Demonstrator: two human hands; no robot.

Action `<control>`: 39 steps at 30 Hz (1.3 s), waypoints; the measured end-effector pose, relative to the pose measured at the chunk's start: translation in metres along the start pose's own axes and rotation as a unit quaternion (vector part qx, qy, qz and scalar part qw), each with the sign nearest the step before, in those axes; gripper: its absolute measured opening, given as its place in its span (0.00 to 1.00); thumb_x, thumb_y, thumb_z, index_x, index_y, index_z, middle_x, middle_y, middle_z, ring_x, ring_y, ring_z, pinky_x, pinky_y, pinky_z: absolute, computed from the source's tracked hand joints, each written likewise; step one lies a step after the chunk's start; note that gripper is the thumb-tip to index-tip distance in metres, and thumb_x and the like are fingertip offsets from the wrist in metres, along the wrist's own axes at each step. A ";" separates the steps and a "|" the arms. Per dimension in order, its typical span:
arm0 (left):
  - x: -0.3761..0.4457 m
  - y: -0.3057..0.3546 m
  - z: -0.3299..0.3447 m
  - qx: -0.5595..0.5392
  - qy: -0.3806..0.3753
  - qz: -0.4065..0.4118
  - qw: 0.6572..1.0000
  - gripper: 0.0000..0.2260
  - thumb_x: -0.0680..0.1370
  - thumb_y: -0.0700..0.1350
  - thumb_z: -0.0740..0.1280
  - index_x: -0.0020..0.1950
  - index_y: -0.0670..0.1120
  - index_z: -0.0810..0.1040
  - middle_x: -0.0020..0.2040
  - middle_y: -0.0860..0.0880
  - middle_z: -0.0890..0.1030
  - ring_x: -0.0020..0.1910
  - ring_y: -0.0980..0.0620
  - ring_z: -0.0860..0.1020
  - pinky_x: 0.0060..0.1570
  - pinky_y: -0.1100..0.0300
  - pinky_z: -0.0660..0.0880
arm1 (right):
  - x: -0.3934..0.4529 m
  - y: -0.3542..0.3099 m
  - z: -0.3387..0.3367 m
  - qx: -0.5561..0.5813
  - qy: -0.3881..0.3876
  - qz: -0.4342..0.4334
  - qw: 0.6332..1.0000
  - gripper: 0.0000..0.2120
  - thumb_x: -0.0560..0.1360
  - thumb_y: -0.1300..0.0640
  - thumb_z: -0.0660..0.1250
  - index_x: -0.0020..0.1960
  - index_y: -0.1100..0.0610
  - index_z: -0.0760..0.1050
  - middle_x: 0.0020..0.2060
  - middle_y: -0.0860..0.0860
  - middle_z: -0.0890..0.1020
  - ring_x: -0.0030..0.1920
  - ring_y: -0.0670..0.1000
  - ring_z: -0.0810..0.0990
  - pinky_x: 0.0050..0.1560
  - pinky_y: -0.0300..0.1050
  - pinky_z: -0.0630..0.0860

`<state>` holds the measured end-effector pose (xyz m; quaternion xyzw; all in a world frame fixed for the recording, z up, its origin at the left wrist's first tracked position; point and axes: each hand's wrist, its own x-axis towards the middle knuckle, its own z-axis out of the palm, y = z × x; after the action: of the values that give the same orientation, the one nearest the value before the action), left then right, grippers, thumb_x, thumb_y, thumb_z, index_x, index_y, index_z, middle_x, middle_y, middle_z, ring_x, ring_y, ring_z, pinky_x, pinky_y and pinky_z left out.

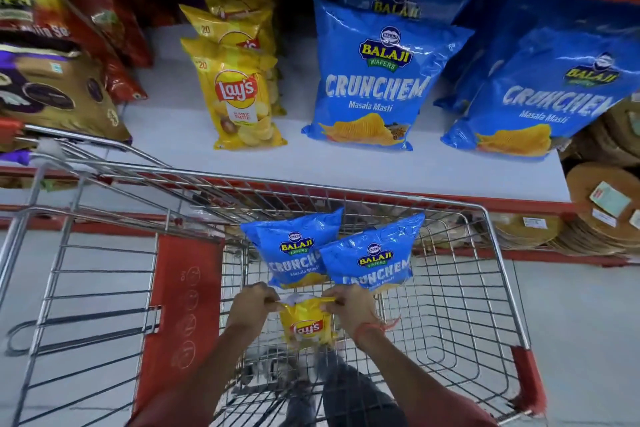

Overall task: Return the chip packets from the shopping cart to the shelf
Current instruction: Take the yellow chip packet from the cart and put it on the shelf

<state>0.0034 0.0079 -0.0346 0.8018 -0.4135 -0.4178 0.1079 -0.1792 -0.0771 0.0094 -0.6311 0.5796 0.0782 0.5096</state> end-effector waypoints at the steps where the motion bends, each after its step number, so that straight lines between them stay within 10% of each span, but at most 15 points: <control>1: -0.006 0.001 -0.006 -0.015 0.016 0.016 1.000 0.07 0.69 0.43 0.73 0.45 0.41 0.83 0.44 0.45 0.83 0.44 0.49 0.78 0.41 0.62 0.67 | -0.002 -0.001 -0.003 0.017 0.007 -0.013 1.000 0.11 0.68 0.59 0.73 0.50 0.56 0.81 0.49 0.54 0.85 0.44 0.49 0.83 0.50 0.39 0.82; 6: -0.038 0.018 -0.052 -0.107 0.070 0.111 0.986 0.04 0.66 0.45 0.75 0.35 0.53 0.82 0.36 0.61 0.81 0.38 0.59 0.79 0.41 0.62 0.74 | -0.030 -0.019 -0.031 0.050 0.058 -0.092 0.993 0.13 0.63 0.56 0.77 0.38 0.39 0.79 0.38 0.48 0.86 0.38 0.40 0.83 0.36 0.20 0.74; 11: -0.065 0.052 -0.108 -0.189 0.171 0.164 0.953 0.03 0.68 0.44 0.73 0.39 0.52 0.83 0.37 0.62 0.84 0.34 0.61 0.81 0.34 0.70 0.73 | -0.058 -0.068 -0.070 0.119 0.128 -0.200 0.964 0.10 0.62 0.59 0.78 0.37 0.45 0.82 0.26 0.35 0.82 0.38 0.42 0.83 0.37 0.27 0.76; 16: -0.077 0.093 -0.159 -0.332 0.254 0.190 0.889 0.06 0.71 0.37 0.70 0.39 0.48 0.82 0.33 0.60 0.85 0.34 0.63 0.80 0.36 0.73 0.76 | -0.074 -0.128 -0.106 0.197 0.163 -0.293 0.921 0.08 0.62 0.60 0.77 0.38 0.51 0.83 0.36 0.51 0.87 0.41 0.48 0.84 0.46 0.44 0.81; 21: -0.073 0.129 -0.212 -0.362 0.321 0.245 0.840 0.06 0.71 0.36 0.69 0.38 0.47 0.81 0.33 0.61 0.84 0.35 0.64 0.79 0.39 0.74 0.76 | -0.076 -0.193 -0.140 0.198 0.210 -0.366 0.885 0.08 0.64 0.59 0.77 0.36 0.47 0.81 0.29 0.40 0.84 0.39 0.43 0.83 0.43 0.34 0.80; 23: -0.066 0.138 -0.230 -0.359 0.345 0.255 0.829 0.09 0.71 0.38 0.70 0.37 0.52 0.81 0.32 0.63 0.84 0.35 0.65 0.79 0.39 0.73 0.76 | -0.071 -0.215 -0.151 0.195 0.220 -0.381 0.876 0.08 0.65 0.58 0.76 0.37 0.46 0.81 0.30 0.43 0.85 0.40 0.46 0.84 0.45 0.45 0.82; 28: -0.032 0.144 -0.256 -0.326 0.372 0.237 0.836 0.01 0.71 0.43 0.71 0.41 0.47 0.83 0.35 0.51 0.85 0.39 0.54 0.82 0.42 0.60 0.78 | -0.042 -0.247 -0.163 0.178 0.239 -0.388 0.872 0.06 0.67 0.58 0.75 0.43 0.53 0.81 0.37 0.54 0.86 0.42 0.49 0.84 0.48 0.50 0.82; 35: 0.008 0.133 -0.237 -0.307 0.346 0.188 0.866 0.07 0.70 0.41 0.72 0.45 0.38 0.83 0.35 0.47 0.83 0.31 0.66 0.79 0.35 0.76 0.75 | 0.018 -0.237 -0.148 0.135 0.229 -0.349 0.899 0.12 0.70 0.59 0.72 0.52 0.58 0.79 0.41 0.53 0.82 0.43 0.48 0.80 0.41 0.25 0.77; 39: 0.009 0.123 -0.224 -0.318 0.355 0.172 0.862 0.08 0.70 0.40 0.72 0.47 0.39 0.82 0.42 0.46 0.83 0.34 0.70 0.79 0.39 0.77 0.75 | 0.026 -0.225 -0.142 0.167 0.226 -0.348 0.894 0.16 0.70 0.60 0.72 0.57 0.57 0.76 0.48 0.52 0.83 0.48 0.46 0.80 0.51 0.36 0.77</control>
<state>0.1058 -0.1159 0.1646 0.7343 -0.3235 -0.1889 0.5661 -0.0580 -0.2417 0.1825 -0.6989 0.4268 -0.3471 0.4571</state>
